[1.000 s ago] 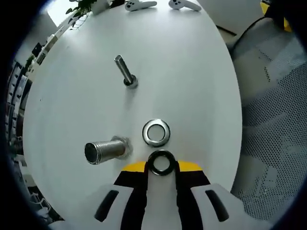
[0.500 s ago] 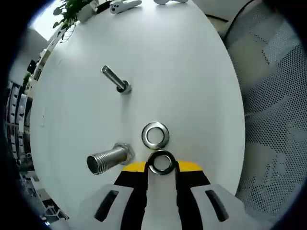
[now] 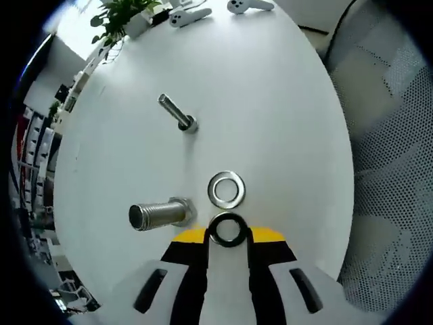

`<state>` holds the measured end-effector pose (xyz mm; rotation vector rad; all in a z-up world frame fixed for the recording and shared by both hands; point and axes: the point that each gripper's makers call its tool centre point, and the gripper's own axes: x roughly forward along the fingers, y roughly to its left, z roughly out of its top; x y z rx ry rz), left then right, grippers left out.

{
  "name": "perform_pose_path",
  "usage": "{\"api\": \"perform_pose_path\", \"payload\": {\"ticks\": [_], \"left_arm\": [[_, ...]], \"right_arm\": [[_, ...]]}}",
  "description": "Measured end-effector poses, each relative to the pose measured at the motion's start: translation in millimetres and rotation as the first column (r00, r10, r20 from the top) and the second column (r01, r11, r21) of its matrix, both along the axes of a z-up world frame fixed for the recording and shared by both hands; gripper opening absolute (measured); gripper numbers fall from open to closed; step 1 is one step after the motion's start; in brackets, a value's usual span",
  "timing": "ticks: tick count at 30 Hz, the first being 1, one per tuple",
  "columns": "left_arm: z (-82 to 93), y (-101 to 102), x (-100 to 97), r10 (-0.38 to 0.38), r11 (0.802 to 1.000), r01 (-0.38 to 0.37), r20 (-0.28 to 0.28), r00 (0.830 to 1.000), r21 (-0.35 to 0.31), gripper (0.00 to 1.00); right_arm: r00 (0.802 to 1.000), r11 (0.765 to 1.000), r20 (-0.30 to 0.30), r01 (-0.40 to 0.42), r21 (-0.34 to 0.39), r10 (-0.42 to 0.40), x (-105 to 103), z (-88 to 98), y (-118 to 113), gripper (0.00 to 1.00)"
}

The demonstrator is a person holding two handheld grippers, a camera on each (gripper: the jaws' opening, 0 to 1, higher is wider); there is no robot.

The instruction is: Place the washer onto the threaded stud by aligning its center hole with the stud, sliding it down to the base, and recovering from edge contact or off-axis alignment until the washer reaches the visible bottom stop.

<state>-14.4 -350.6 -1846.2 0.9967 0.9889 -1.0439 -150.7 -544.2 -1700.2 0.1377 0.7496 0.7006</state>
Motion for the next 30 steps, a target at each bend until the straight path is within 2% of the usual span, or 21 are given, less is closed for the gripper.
{"api": "perform_pose_path", "payload": {"ticks": [2,5,7,16,23,30], "left_arm": [[-0.6,4,2.5,0.032,0.999,-0.032,-0.019,0.999,-0.004,0.20],[1.4,8,9.8,0.066,0.997,-0.067,-0.013,0.998,-0.024,0.20],[2.2,9,8.6,0.110,0.993,-0.112,-0.042,0.993,-0.038,0.20],[5.2,11,7.6,0.129,0.990,-0.132,-0.058,0.990,-0.051,0.20],[18.9,13,7.7,0.143,0.986,-0.147,-0.058,0.988,-0.073,0.20],[45.3,14,11.0,0.150,0.983,-0.154,-0.041,0.988,-0.105,0.20]], "right_arm": [[1.000,1.000,-0.002,-0.001,-0.003,0.001,0,-0.3,0,0.23],[1.000,1.000,-0.004,0.000,-0.004,0.000,0,-0.8,0,0.23],[1.000,1.000,-0.005,0.001,-0.004,-0.001,0,-0.9,0,0.23],[1.000,1.000,-0.010,-0.009,-0.010,0.009,-1,-1.8,1,0.23],[1.000,1.000,-0.014,-0.015,-0.014,0.015,-1,-2.6,1,0.23],[1.000,1.000,-0.019,-0.023,-0.020,0.023,-1,-3.4,2,0.23]]}}
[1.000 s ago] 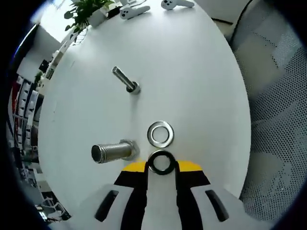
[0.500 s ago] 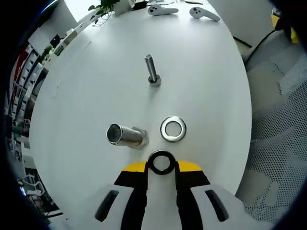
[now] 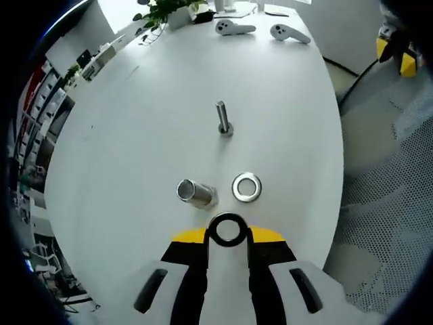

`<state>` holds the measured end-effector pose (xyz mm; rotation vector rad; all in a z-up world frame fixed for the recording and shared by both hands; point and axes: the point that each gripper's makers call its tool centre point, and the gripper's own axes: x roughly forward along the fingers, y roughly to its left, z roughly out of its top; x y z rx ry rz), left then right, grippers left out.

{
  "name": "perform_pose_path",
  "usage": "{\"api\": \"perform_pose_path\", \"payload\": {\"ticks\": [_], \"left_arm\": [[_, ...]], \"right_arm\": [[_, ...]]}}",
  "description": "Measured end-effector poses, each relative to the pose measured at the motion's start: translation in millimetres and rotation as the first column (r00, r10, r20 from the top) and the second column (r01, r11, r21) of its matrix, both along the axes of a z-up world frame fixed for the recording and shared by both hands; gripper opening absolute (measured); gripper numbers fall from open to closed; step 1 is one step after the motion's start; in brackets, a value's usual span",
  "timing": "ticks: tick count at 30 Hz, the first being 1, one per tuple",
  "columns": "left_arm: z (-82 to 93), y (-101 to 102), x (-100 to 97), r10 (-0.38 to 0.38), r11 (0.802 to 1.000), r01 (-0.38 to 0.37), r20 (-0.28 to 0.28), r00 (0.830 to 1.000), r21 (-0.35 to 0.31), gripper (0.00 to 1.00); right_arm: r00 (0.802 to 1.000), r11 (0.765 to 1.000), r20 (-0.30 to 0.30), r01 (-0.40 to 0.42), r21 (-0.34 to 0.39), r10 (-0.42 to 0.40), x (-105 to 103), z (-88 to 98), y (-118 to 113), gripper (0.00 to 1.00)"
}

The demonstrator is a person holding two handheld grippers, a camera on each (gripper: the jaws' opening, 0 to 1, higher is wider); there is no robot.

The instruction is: Place the washer onto the threaded stud by aligning its center hole with the stud, sliding it down to the base, and recovering from edge contact or off-axis alignment until the washer reaches the visible bottom stop.

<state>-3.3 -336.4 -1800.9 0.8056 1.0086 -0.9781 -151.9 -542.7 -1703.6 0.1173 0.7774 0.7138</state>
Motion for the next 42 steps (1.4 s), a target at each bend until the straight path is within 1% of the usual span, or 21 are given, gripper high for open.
{"api": "perform_pose_path", "payload": {"ticks": [9,16,25,31,42], "left_arm": [[31.9,1,6.8,0.025,0.999,-0.024,0.031,0.999,-0.035,0.20],[47.8,-1,10.8,0.032,0.999,-0.029,0.053,0.998,-0.043,0.20],[63.2,-3,18.4,0.045,0.998,-0.041,0.071,0.996,-0.052,0.20],[68.9,-2,25.3,0.063,0.996,-0.059,0.080,0.995,-0.060,0.20],[69.8,-2,28.7,0.076,0.995,-0.071,0.076,0.994,-0.063,0.20]], "right_arm": [[1.000,1.000,-0.003,0.002,0.001,-0.002,0,-0.2,-1,0.23],[1.000,1.000,-0.002,-0.002,0.003,0.002,0,0.1,0,0.23],[1.000,1.000,-0.001,0.003,0.008,-0.003,-1,0.4,-1,0.23],[1.000,1.000,-0.001,0.004,0.009,-0.004,-1,0.4,-1,0.23],[1.000,1.000,0.000,0.005,0.015,-0.005,-1,1.1,-1,0.23]]}}
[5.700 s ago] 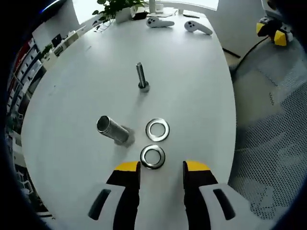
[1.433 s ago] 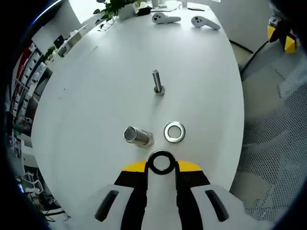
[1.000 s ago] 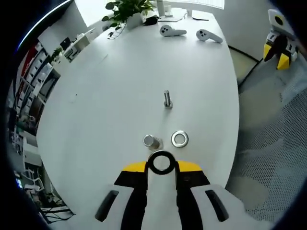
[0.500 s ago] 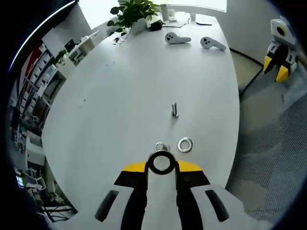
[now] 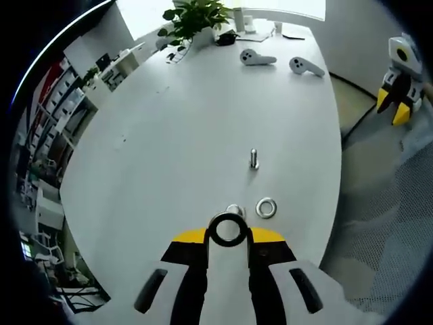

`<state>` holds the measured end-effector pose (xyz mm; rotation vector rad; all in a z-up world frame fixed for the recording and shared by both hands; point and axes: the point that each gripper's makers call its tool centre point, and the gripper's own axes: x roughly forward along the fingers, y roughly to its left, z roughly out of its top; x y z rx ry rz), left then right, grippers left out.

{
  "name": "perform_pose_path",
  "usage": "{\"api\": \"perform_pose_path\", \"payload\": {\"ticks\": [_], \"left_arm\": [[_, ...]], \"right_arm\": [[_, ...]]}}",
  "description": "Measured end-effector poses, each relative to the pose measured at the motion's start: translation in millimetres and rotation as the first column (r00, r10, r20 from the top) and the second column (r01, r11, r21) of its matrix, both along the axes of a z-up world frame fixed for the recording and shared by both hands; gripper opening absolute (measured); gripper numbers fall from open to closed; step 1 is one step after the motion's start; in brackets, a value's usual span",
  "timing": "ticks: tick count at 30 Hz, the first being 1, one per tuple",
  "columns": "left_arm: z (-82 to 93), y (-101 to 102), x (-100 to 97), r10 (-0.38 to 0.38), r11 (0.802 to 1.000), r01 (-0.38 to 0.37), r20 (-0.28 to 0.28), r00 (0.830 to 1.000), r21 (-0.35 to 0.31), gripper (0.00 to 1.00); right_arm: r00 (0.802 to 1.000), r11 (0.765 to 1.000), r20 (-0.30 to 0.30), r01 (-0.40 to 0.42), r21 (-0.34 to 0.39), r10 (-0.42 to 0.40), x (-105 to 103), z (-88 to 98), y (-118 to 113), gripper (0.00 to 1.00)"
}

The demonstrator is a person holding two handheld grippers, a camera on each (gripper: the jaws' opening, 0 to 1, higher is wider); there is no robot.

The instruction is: Place the washer onto the threaded stud by aligning its center hole with the stud, sliding it down to the base, and recovering from edge contact or off-axis alignment until the washer reaches the visible bottom stop.

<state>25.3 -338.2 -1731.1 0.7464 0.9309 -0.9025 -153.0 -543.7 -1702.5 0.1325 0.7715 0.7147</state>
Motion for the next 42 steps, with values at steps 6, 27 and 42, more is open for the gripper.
{"api": "perform_pose_path", "payload": {"ticks": [6,27,42], "left_arm": [[7.3,-2,4.8,0.007,1.000,-0.007,0.011,1.000,-0.012,0.20],[-30.4,-16,11.0,-0.033,0.998,0.035,-0.050,0.998,0.047,0.20],[-61.8,-21,13.7,-0.048,0.993,0.058,-0.100,0.994,0.103,0.20]], "right_arm": [[1.000,1.000,0.000,0.000,-0.001,0.000,0,0.0,0,0.23],[1.000,1.000,0.007,0.008,0.011,-0.008,1,1.4,0,0.23],[1.000,1.000,0.007,0.006,0.012,-0.006,2,1.5,1,0.23]]}}
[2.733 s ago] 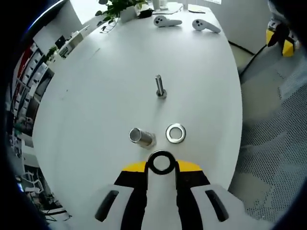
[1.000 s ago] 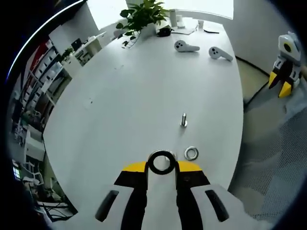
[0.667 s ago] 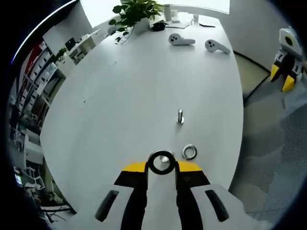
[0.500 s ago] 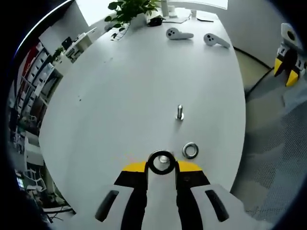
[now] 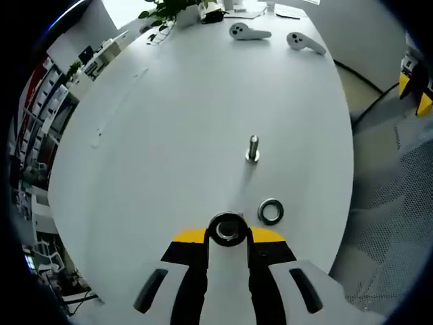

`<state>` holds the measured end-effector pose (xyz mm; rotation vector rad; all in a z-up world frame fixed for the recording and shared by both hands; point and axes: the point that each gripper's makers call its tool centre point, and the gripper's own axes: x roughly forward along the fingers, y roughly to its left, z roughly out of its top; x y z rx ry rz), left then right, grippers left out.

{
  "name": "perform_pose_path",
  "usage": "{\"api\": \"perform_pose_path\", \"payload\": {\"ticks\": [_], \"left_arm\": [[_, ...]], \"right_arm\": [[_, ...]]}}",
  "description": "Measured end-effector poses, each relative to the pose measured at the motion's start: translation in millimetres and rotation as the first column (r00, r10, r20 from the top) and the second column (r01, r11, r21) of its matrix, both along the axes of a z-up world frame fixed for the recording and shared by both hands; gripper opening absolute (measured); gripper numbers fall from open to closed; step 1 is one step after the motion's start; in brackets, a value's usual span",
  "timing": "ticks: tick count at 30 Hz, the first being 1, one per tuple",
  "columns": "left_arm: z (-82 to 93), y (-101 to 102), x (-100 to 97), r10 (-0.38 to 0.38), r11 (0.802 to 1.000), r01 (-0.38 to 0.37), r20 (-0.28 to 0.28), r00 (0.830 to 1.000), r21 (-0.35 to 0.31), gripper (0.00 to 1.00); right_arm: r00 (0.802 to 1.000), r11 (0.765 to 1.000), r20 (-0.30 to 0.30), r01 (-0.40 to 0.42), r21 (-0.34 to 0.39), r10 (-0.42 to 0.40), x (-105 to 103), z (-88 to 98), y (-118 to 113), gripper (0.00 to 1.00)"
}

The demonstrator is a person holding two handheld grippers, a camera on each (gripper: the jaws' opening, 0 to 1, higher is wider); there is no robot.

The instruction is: Place the washer onto the threaded stud by aligning its center hole with the stud, sliding it down to the base, and recovering from edge contact or off-axis alignment until the washer reaches the visible bottom stop.

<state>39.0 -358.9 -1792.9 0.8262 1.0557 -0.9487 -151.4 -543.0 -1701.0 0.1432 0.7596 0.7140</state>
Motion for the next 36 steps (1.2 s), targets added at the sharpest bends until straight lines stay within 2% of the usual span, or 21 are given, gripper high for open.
{"api": "perform_pose_path", "payload": {"ticks": [16,21,26,30,36], "left_arm": [[-41.4,0,-2.7,-0.027,0.996,0.032,-0.053,0.998,0.081,0.19],[-40.8,-4,-1.9,-0.010,0.997,0.014,-0.064,0.998,0.071,0.20],[-43.2,3,-2.3,-0.003,0.998,0.007,-0.070,0.998,0.056,0.21],[-40.2,9,-3.3,0.011,0.999,-0.008,-0.060,0.998,0.037,0.29],[-23.3,21,-14.6,0.038,0.999,-0.038,-0.055,0.998,0.005,0.29]], "right_arm": [[1.000,1.000,-0.005,-0.008,-0.004,0.008,0,-0.9,1,0.23],[1.000,1.000,-0.006,-0.006,-0.003,0.006,0,-0.9,1,0.23],[1.000,1.000,-0.007,-0.008,-0.006,0.008,0,-1.2,1,0.23],[1.000,1.000,-0.009,-0.010,-0.007,0.010,-1,-1.4,1,0.23],[1.000,1.000,-0.009,-0.012,-0.007,0.012,-1,-1.3,1,0.23]]}}
